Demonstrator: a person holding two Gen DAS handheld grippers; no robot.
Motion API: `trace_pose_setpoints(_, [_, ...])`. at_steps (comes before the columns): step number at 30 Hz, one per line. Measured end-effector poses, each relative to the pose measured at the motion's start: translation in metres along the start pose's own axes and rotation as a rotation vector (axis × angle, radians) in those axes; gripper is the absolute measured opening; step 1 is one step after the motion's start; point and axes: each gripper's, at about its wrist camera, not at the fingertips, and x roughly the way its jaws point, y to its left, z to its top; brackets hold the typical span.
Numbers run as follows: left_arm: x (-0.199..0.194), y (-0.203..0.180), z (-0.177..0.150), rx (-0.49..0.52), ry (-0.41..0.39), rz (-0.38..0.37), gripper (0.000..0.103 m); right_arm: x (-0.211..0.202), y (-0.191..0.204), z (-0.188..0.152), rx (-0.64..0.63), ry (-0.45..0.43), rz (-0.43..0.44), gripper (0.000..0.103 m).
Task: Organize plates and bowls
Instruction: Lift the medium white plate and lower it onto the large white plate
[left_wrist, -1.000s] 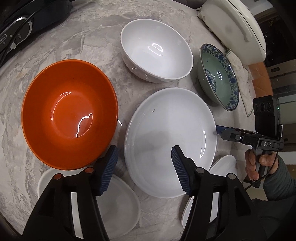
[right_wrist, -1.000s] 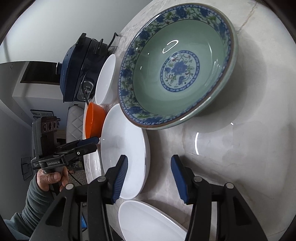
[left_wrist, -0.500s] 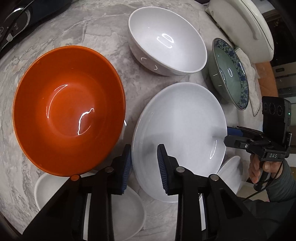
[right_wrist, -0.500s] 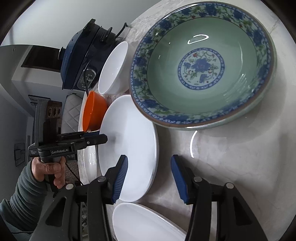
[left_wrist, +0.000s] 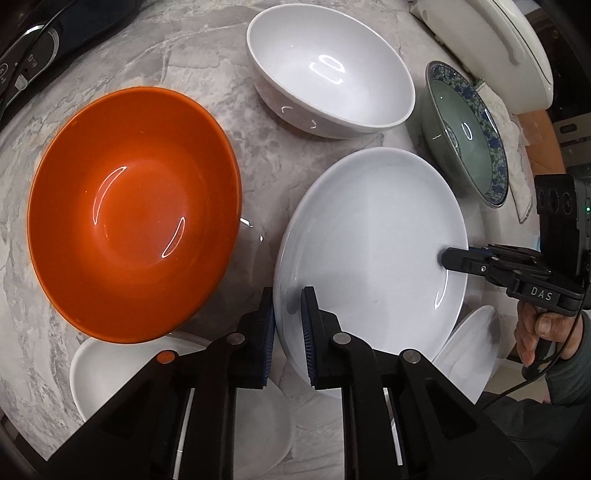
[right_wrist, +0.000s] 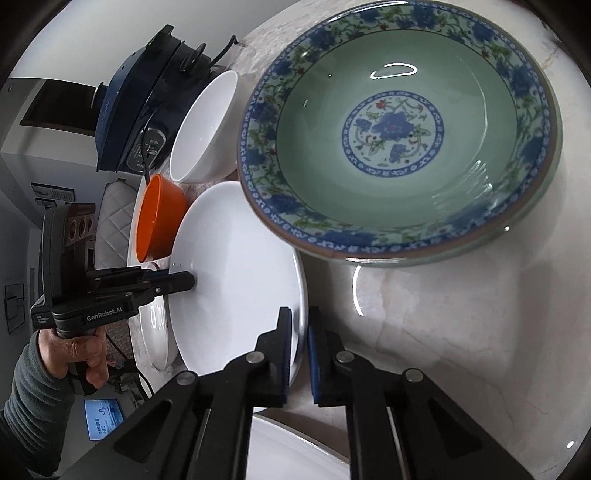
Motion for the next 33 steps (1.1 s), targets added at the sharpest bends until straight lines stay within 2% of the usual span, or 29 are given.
trace_pose_setpoints(10, [-0.016, 0.011, 0.005, -0.067, 0.003, -0.034, 0.012, -0.006, -0.002, 0.002, 0.118, -0.007, 0.080, 0.011])
trace_pose_setpoints(20, [-0.037, 0.018, 0.001, -0.094, -0.008, -0.058, 0.012, -0.012, 0.002, 0.005, 0.144, 0.011, 0.080, 0.011])
trace_pose_setpoints(27, [-0.069, -0.015, -0.020, -0.052, -0.025, -0.079, 0.012, -0.046, 0.009, -0.012, 0.141, -0.010, 0.097, 0.011])
trace_pose_setpoints(33, [-0.067, -0.070, -0.073, 0.005, -0.007, -0.126, 0.012, -0.090, 0.001, -0.064, 0.134, -0.033, 0.067, 0.011])
